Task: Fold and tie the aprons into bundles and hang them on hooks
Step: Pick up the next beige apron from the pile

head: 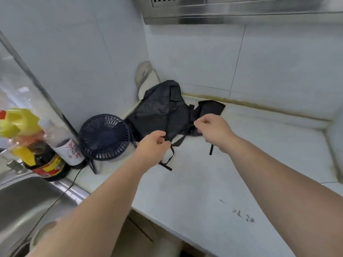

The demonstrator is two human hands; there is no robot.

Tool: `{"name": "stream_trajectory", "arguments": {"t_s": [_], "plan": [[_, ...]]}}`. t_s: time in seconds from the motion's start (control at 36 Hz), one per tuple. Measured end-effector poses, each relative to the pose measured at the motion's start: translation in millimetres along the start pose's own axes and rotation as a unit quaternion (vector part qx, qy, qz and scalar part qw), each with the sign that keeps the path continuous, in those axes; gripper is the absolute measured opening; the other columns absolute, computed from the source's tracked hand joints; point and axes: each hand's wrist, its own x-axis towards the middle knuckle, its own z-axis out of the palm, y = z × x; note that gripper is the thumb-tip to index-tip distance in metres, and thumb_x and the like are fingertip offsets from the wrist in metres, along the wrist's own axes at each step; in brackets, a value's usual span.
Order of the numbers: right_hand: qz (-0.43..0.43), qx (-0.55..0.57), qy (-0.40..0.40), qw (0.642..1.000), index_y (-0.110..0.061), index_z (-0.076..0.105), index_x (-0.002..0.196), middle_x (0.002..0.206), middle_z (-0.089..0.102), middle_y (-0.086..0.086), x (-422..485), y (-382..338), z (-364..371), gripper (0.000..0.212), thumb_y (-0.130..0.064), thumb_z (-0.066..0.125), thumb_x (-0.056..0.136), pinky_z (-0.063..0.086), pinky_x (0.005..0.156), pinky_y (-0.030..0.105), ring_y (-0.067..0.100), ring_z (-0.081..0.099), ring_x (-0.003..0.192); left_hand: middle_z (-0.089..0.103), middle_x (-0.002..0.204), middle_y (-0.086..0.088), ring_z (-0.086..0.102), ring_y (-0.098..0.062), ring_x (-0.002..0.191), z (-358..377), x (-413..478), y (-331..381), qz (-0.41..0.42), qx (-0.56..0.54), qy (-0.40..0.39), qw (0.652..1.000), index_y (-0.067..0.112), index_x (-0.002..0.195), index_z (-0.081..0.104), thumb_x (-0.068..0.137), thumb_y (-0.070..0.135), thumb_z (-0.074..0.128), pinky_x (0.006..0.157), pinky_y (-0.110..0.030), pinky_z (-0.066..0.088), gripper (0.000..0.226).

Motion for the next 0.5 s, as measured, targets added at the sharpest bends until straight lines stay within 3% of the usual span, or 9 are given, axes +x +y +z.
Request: {"name": "stream_trajectory", "arguments": {"t_s": [0.08,0.17,0.22,0.31,0.39,0.42,0.5], "plan": [[0.007,-0.014,-0.012,1.0,-0.016,0.049,0.069,0.071,0.043,0.008,48,12,9,0.02,-0.016,0.047,0.089,0.031,0.06,0.029,0.019,0.037,0.064,0.046,0.14,-0.002,0.048,-0.018,0.12,8,45,-11,-0.032,0.031,-0.003,0.999,0.022,0.143,0.04,0.094,0.028,0.058,0.089,-0.027,0.041,0.053],[0.017,-0.029,-0.037,0.999,-0.013,0.035,0.059,0.058,0.034,0.006,90,27,21,0.032,-0.015,0.046,0.089,0.026,0.057,0.027,0.019,0.03,0.056,0.035,0.145,-0.006,0.048,-0.019,0.116,12,86,-18,-0.048,0.074,-0.001,0.996,0.023,0.146,0.033,0.092,0.03,0.06,0.09,-0.026,0.039,0.061],[0.03,-0.041,-0.052,0.997,-0.018,0.028,0.054,0.046,0.031,-0.008,109,39,30,0.041,-0.018,0.047,0.091,0.025,0.052,0.026,0.015,0.027,0.049,0.029,0.147,-0.007,0.044,-0.024,0.122,18,108,-24,-0.056,0.109,0.005,0.992,0.025,0.147,0.03,0.09,0.03,0.063,0.099,-0.032,0.041,0.066],[0.054,-0.057,-0.075,0.994,-0.027,0.033,0.055,0.043,0.037,-0.011,137,66,42,0.041,-0.022,0.049,0.092,0.026,0.052,0.022,0.01,0.033,0.048,0.01,0.156,-0.009,0.016,-0.032,0.141,36,139,-39,-0.094,0.2,-0.01,0.975,0.029,0.151,0.018,0.087,0.033,0.065,0.111,-0.043,0.031,0.079],[0.074,-0.051,-0.093,0.992,-0.02,0.055,0.072,0.056,0.047,-0.012,152,89,47,0.022,-0.023,0.051,0.093,0.035,0.061,0.023,0.008,0.044,0.056,-0.018,0.158,-0.009,-0.003,-0.037,0.145,53,157,-56,-0.149,0.272,-0.043,0.95,0.034,0.152,-0.003,0.086,0.035,0.067,0.113,-0.047,0.025,0.096],[0.085,-0.043,-0.096,0.991,-0.018,0.058,0.082,0.059,0.05,-0.011,158,97,49,0.014,-0.024,0.052,0.093,0.036,0.061,0.023,0.007,0.046,0.058,-0.024,0.157,-0.01,0.001,-0.039,0.145,59,164,-62,-0.168,0.282,-0.048,0.943,0.035,0.151,-0.008,0.086,0.034,0.067,0.111,-0.046,0.027,0.1],[0.112,-0.027,-0.109,0.987,-0.017,0.06,0.099,0.064,0.054,-0.009,167,112,55,0.012,-0.024,0.052,0.094,0.037,0.057,0.02,0.006,0.049,0.062,-0.026,0.155,-0.018,0.038,-0.043,0.129,64,179,-76,-0.206,0.291,-0.032,0.934,0.033,0.15,-0.018,0.089,0.022,0.064,0.097,-0.039,0.041,0.103]]}}
